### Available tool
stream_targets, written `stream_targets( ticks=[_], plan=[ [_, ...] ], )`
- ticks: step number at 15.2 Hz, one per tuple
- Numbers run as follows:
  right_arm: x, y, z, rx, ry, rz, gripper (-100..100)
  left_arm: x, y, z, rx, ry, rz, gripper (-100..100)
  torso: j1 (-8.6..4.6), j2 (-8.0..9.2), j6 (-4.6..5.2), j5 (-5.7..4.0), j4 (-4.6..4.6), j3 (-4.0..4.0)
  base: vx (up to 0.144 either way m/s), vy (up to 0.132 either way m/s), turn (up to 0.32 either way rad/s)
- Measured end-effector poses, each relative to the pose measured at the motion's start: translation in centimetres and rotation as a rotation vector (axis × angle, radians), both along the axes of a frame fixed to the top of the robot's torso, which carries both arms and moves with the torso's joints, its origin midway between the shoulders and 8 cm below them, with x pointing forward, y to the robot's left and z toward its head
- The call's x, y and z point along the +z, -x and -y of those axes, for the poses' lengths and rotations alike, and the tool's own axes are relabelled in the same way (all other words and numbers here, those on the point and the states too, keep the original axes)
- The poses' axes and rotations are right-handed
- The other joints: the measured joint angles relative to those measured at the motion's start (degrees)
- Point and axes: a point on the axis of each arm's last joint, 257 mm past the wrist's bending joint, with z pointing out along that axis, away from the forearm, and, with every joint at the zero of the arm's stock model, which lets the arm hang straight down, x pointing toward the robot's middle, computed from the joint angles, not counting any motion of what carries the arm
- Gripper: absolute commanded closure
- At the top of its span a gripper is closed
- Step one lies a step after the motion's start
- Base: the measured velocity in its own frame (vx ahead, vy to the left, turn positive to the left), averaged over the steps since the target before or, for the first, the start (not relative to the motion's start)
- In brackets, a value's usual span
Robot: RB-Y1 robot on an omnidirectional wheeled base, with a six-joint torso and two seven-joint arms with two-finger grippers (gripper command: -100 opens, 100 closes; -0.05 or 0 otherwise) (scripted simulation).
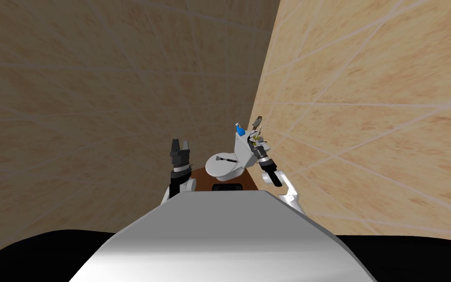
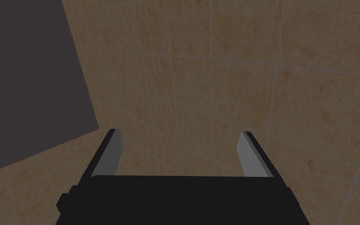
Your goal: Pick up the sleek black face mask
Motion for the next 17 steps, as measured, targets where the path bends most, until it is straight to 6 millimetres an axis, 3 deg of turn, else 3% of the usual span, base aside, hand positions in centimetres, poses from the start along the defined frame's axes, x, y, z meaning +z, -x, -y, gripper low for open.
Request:
stream_targets(
  ticks=[10,17],
  plan=[
    [-2.5,-2.9,0.8,-0.125,0.371,0.018,-100,0.0,0.0,0.0,0.000,0.000,0.000,0,-0.05,-0.04,0.00,-0.01,-0.01,-0.02,-0.028,0.005,0.009],
    [-4.0,-5.2,2.3,-0.231,0.624,0.035,-100,0.0,0.0,0.0,0.000,0.000,0.000,0,-0.08,-0.03,0.00,-0.02,-0.01,-0.02,-0.027,-0.002,0.006]
  ],
)
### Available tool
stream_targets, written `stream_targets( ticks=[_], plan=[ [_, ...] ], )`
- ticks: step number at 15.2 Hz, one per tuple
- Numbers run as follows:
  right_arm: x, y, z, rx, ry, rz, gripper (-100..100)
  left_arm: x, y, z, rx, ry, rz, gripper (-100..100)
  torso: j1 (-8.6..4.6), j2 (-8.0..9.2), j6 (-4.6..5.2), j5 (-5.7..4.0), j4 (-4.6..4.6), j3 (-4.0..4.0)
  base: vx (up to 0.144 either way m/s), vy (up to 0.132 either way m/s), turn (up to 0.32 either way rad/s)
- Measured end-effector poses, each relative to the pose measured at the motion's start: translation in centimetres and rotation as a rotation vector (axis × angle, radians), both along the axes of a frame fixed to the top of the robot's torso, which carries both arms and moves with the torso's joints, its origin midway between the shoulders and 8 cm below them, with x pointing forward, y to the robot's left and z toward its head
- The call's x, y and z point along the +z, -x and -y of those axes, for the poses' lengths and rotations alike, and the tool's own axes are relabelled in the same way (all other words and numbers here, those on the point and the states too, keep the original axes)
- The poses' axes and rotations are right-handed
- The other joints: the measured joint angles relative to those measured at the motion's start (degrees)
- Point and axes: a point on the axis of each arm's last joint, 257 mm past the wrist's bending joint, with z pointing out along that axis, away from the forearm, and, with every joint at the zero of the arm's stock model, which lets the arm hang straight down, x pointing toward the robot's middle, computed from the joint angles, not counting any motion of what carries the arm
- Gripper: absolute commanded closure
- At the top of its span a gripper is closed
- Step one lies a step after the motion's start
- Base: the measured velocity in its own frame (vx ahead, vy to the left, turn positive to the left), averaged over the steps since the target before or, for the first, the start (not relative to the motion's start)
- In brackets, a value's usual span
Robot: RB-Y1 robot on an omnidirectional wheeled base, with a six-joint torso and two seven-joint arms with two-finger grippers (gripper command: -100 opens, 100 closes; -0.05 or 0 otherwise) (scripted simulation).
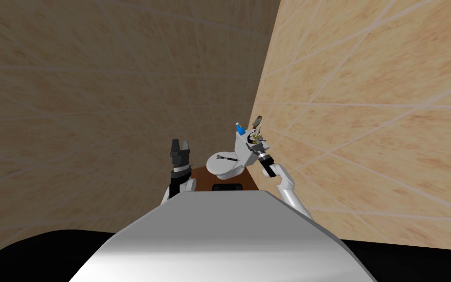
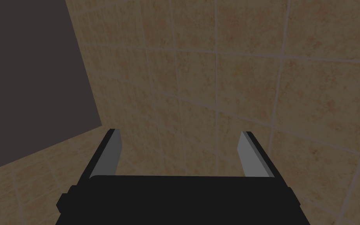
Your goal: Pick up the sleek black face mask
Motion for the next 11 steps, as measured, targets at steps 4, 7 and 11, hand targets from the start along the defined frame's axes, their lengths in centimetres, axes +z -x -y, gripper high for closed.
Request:
stream_targets(
  ticks=[4,7,11],
  plan=[
    [-0.4,-1.0,1.0,-0.058,0.130,0.012,-100,0.0,0.0,0.0,0.000,0.000,0.000,0,-0.03,-0.02,0.00,0.00,0.00,-0.01,-0.023,-0.010,0.005],
    [-0.9,-1.9,1.6,-0.099,0.222,0.020,-100,0.0,0.0,0.0,0.000,0.000,0.000,0,-0.02,-0.03,0.00,0.00,-0.01,-0.02,-0.019,-0.012,0.004],
    [-1.3,-2.8,2.5,-0.154,0.335,0.030,-100,0.0,0.0,0.0,0.000,0.000,0.000,0,-0.04,-0.05,0.01,-0.01,-0.01,-0.03,-0.015,-0.016,0.003]
  ],
)
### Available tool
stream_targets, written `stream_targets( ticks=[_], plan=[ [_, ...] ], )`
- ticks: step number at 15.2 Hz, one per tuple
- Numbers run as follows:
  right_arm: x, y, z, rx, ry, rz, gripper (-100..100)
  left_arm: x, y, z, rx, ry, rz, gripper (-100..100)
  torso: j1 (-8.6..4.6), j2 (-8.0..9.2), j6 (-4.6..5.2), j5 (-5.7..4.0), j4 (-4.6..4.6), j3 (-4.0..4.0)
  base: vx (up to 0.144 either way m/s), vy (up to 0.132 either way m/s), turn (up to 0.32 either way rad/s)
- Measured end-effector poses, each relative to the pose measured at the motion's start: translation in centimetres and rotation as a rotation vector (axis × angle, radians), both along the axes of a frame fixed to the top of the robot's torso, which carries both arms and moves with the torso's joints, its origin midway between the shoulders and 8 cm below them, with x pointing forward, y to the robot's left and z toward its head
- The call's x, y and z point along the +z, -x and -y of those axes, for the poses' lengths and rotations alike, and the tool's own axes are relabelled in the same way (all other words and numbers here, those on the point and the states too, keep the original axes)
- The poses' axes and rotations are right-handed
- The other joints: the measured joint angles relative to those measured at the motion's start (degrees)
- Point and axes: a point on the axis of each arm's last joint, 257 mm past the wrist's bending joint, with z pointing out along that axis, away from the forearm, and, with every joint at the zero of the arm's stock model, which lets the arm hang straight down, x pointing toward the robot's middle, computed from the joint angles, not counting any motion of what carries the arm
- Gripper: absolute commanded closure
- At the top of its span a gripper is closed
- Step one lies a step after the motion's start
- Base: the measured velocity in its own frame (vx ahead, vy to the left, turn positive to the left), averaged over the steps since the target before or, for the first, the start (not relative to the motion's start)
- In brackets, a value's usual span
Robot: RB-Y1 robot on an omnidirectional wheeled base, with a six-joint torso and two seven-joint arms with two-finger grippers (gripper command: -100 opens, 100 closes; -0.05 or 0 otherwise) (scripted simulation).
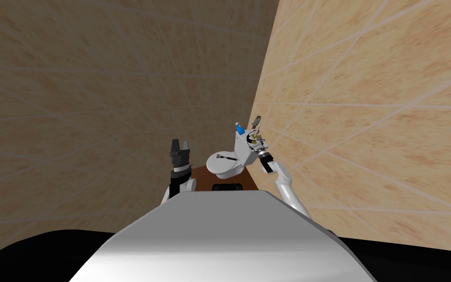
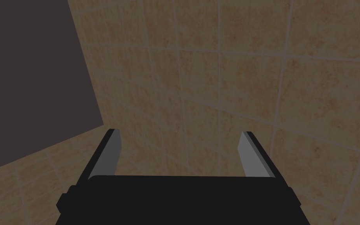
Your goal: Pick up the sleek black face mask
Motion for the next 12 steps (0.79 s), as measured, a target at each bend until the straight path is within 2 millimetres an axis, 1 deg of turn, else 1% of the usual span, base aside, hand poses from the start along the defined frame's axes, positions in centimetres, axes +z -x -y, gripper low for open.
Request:
stream_targets(
  ticks=[12],
  plan=[
    [-0.6,-3.1,3.1,-0.183,0.322,0.022,-100,0.0,0.0,0.0,0.000,0.000,0.000,0,-0.05,-0.04,0.00,-0.01,-0.01,-0.02,-0.011,-0.023,0.003]
  ],
)
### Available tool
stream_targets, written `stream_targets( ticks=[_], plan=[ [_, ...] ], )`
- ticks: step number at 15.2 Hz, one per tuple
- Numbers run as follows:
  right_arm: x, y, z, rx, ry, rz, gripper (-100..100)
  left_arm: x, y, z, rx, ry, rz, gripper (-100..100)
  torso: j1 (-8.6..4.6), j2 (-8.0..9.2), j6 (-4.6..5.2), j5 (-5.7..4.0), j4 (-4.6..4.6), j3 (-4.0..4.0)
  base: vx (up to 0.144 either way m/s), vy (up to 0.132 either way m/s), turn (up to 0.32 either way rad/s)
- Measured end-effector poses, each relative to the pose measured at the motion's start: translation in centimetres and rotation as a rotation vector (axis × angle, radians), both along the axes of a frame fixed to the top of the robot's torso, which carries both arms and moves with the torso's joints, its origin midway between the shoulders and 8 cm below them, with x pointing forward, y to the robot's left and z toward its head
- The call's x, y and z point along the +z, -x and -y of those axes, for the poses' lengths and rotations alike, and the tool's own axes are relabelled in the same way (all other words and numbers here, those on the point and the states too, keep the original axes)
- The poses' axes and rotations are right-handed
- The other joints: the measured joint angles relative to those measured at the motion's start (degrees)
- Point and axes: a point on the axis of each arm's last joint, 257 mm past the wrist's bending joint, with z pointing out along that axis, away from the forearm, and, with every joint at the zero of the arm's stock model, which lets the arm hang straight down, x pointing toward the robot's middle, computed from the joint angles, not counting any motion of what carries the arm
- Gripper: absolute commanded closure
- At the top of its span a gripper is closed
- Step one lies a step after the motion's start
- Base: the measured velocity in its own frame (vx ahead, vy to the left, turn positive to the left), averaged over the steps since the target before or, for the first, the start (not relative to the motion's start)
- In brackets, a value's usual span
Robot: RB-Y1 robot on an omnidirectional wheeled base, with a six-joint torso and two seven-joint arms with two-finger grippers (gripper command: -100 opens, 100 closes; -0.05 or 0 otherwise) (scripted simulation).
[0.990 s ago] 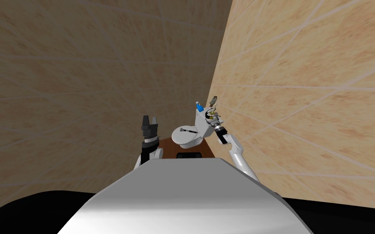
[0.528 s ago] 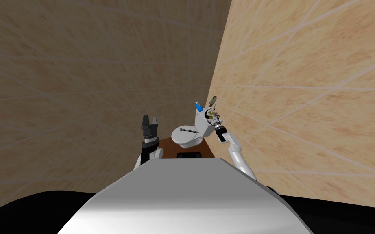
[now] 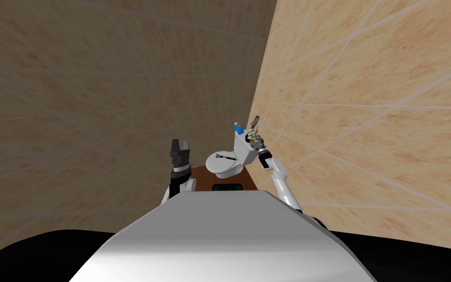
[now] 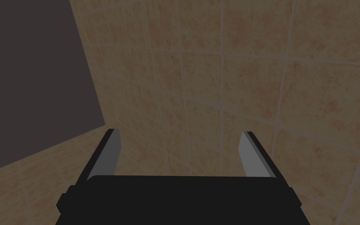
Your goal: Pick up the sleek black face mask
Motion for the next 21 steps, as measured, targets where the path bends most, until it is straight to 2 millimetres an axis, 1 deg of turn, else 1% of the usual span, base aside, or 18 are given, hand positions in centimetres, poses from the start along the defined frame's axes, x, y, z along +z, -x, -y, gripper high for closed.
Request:
stream_targets(
  ticks=[7,13,16,21],
  plan=[
    [-0.3,-1.5,1.5,-0.117,0.164,0.001,-100,0.0,0.0,0.0,0.000,0.000,0.000,0,-0.03,-0.01,0.00,-0.01,0.00,-0.01,-0.004,-0.035,0.001],
    [-0.7,-2.4,2.2,-0.205,0.262,-0.010,-100,0.0,0.0,0.0,0.000,0.000,0.000,0,-0.05,-0.03,0.00,-0.01,-0.01,-0.02,0.000,-0.039,0.000],
    [-1.0,-2.9,2.2,-0.248,0.300,-0.018,-100,0.0,0.0,0.0,0.000,0.000,0.000,0,-0.07,-0.08,0.00,-0.02,-0.02,-0.04,0.014,-0.049,0.002],
    [-1.5,-3.3,1.5,-0.291,0.315,-0.033,-100,0.0,0.0,0.0,0.000,0.000,0.000,0,0.03,-0.07,0.00,0.00,-0.02,-0.04,0.012,-0.027,0.011]
  ],
)
